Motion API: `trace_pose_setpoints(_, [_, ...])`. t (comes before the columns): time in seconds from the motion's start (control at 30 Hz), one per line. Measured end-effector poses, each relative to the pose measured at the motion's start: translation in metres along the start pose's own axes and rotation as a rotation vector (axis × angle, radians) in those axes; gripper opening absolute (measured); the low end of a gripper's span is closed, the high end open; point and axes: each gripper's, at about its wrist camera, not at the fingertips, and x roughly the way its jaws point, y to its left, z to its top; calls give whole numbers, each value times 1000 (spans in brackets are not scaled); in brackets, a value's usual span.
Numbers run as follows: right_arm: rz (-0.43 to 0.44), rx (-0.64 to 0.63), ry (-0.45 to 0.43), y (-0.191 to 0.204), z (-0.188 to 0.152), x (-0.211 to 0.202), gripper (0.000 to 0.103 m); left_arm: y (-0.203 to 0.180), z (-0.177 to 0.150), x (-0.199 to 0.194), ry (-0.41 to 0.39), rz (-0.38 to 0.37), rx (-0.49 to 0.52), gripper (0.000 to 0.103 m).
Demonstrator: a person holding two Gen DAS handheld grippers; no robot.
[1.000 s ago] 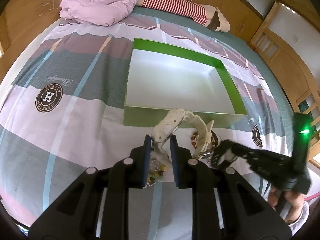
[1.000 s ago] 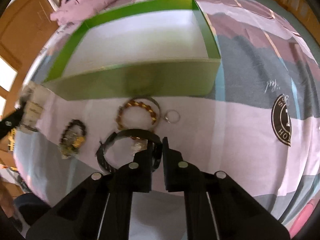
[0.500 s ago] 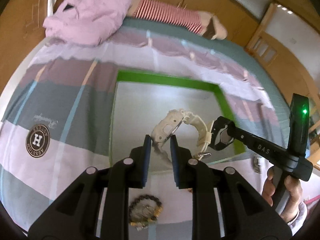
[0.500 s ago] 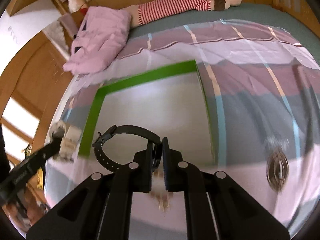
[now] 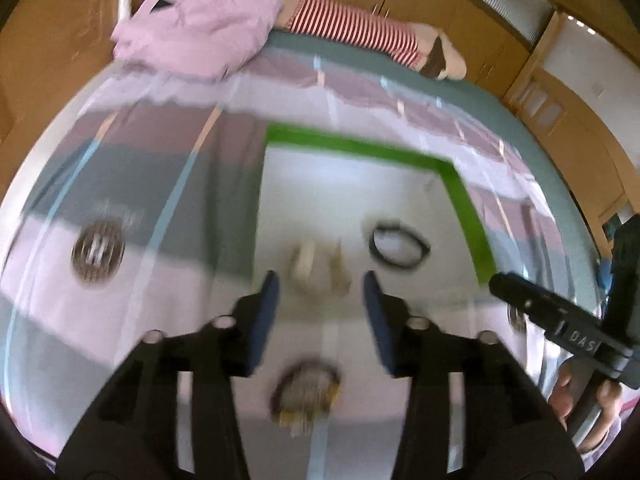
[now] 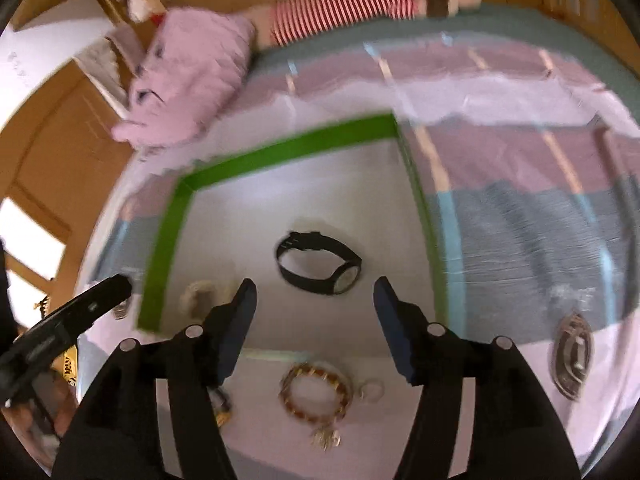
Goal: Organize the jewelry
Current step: 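Move the left gripper back over the black bead bracelet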
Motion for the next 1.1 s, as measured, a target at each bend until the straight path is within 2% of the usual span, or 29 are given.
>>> trace_pose_setpoints(0.07, [28, -40, 26, 6, -16, -12, 53, 4, -21, 5, 56, 6, -20, 36])
trace_pose_setpoints(0.1, [16, -74, 61, 10, -28, -11, 52, 5, -35, 14, 106, 32, -16, 36])
trace_pose_setpoints(0.17, [-21, -118, 128, 16, -42, 4, 52, 4, -58, 35, 192, 97, -7, 36])
trace_pose_setpoints(0.27, [-94, -163, 240, 21, -59, 41, 52, 0, -70, 53, 248, 139, -6, 36])
trace_pose_setpoints(0.37, [-170, -207, 269, 27, -71, 57, 52, -5, -69, 57, 246, 160, 12, 39])
trace_pose_setpoints(0.47, [-173, -231, 290, 33, -77, 68, 53, -7, -71, 59, 257, 167, 29, 40])
trace_pose_setpoints(0.67, [-243, -262, 338, 35, -86, 87, 55, -8, -71, 63, 273, 183, 50, 42])
trace_pose_setpoints(0.9, [-260, -281, 331, 41, -89, 89, 54, -11, -74, 70, 284, 193, 66, 41])
trace_pose_setpoints(0.93, [-260, -282, 330, 42, -89, 89, 51, -11, -74, 70, 287, 192, 67, 39])
trace_pose_setpoints(1.0, [-258, -284, 328, 42, -92, 85, 32, -13, -74, 71, 285, 191, 70, 38])
trace_pose_setpoints(1.1, [-233, -266, 336, 37, -91, 82, 18, -17, -75, 73, 286, 180, 83, 31])
